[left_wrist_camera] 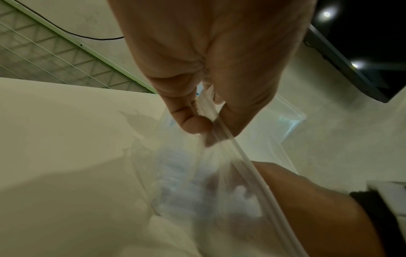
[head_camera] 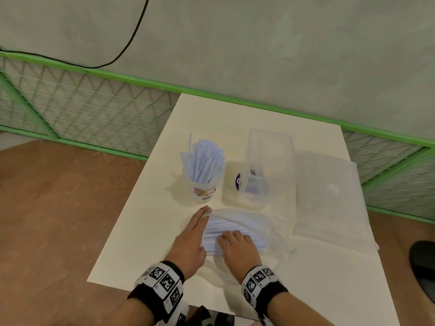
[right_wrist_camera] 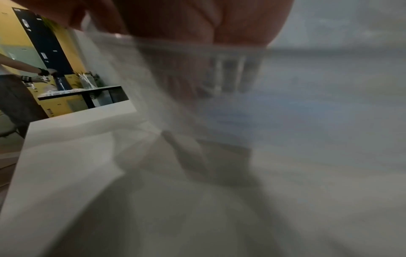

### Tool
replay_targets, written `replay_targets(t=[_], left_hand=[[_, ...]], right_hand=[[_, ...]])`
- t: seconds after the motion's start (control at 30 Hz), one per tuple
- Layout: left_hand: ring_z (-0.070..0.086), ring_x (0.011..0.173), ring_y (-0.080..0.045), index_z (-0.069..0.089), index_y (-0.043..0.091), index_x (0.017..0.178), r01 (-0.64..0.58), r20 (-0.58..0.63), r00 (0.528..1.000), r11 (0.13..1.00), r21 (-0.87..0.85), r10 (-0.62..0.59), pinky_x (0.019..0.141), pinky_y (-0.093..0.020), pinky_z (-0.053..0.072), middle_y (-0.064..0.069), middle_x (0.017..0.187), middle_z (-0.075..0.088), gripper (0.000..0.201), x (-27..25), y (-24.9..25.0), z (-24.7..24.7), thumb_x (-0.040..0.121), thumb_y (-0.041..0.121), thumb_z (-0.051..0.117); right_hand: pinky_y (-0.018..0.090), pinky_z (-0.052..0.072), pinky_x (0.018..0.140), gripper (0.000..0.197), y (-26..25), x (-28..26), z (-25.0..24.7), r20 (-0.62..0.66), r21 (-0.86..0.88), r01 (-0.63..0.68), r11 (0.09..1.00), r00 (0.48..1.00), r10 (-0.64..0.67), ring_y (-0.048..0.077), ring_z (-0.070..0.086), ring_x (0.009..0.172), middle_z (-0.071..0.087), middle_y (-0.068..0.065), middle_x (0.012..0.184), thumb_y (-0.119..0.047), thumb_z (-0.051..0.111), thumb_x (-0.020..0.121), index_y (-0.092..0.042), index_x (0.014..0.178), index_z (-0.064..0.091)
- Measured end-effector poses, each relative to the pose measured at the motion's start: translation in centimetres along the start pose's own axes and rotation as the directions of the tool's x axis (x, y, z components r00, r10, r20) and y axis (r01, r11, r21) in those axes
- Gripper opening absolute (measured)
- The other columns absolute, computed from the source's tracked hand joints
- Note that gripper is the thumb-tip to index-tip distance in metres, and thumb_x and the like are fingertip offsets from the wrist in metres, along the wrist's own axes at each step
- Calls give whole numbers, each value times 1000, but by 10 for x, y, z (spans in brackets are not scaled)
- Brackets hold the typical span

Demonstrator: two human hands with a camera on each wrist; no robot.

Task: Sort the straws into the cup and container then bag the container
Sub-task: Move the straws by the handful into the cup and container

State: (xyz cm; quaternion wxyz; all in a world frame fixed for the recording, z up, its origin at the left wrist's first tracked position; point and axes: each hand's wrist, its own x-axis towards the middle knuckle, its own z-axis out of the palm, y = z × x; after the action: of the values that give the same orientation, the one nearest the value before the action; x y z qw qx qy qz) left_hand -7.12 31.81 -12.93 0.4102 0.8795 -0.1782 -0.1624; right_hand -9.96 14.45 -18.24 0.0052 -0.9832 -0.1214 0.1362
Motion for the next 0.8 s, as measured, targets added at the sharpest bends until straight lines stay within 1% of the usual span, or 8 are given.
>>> replay_targets(t=[0.1, 0.27, 0.3, 0.33, 0.4, 0.43, 0.67, 0.8], left_hand=[[25, 138, 6, 17, 33, 151, -3, -4, 1000, 1000, -2, 3, 105, -18, 38, 30, 155, 0, 92, -1, -1, -1, 75, -8, 47], [19, 137, 11, 18, 31, 151, -8, -13, 1000, 1000, 14, 8, 111, -16, 31, 28, 156, 2, 91, -1, -2, -1, 75, -8, 47], [18, 137, 11, 18, 31, 152, -10, -16, 1000, 1000, 16, 10, 110, -17, 32, 27, 156, 2, 91, -1, -2, -1, 74, -8, 48], [18, 138, 10, 18, 31, 152, -11, -17, 1000, 1000, 18, 11, 110, -17, 33, 27, 157, 2, 92, -1, -3, -1, 74, -8, 48], [21, 138, 8, 17, 32, 152, -7, -21, 1000, 1000, 20, 7, 108, -17, 34, 27, 157, 1, 92, 0, -3, -2, 75, -8, 48], [22, 138, 7, 17, 32, 151, -3, -23, 1000, 1000, 21, 4, 107, -16, 35, 27, 156, 1, 92, 0, -3, -2, 75, -7, 48], [33, 137, 0, 18, 31, 152, 12, -23, 1000, 1000, 11, -12, 97, -11, 32, 26, 157, 2, 92, -1, -8, -3, 73, -8, 47], [30, 139, 1, 17, 32, 152, 16, -19, 1000, 1000, 9, -16, 101, -13, 33, 27, 157, 0, 92, 0, -7, -2, 75, -8, 47]], right_hand=[[33, 52, 58, 37, -2, -1, 3, -29, -48, -8, 999, 1000, 6, 22, 63, 69, 65, -2, 79, -19, 88, 46, -21, 78, 71], [31, 51, 57, 39, -1, 3, 3, 44, -26, -41, 999, 998, 43, 19, 62, 63, 63, -5, 70, -19, 91, 40, -24, 72, 69], [33, 52, 61, 37, -2, 5, -2, 57, -36, -46, 998, 997, 48, 20, 63, 69, 66, -4, 75, -18, 90, 46, -23, 77, 71], [36, 52, 72, 31, -2, 5, -8, 99, -27, -38, 999, 994, 41, 24, 65, 82, 68, 0, 87, -17, 84, 60, -20, 88, 72], [43, 42, 96, 31, -2, 9, -12, 163, -31, -30, 999, 986, 35, 31, 54, 114, 63, 7, 118, -13, 60, 87, -13, 117, 63], [44, 37, 101, 34, 0, 11, -10, 172, -40, -17, 999, 985, 23, 31, 49, 122, 59, 9, 126, -13, 52, 91, -11, 124, 59], [45, 32, 105, 36, -5, 15, -7, 236, -135, -3, 991, 971, 35, 32, 44, 126, 53, 13, 132, -20, 48, 95, -9, 128, 53], [46, 34, 102, 31, -5, 16, -4, 245, -152, 34, 988, 970, 4, 33, 50, 119, 57, 13, 127, -26, 50, 98, -10, 124, 55]])
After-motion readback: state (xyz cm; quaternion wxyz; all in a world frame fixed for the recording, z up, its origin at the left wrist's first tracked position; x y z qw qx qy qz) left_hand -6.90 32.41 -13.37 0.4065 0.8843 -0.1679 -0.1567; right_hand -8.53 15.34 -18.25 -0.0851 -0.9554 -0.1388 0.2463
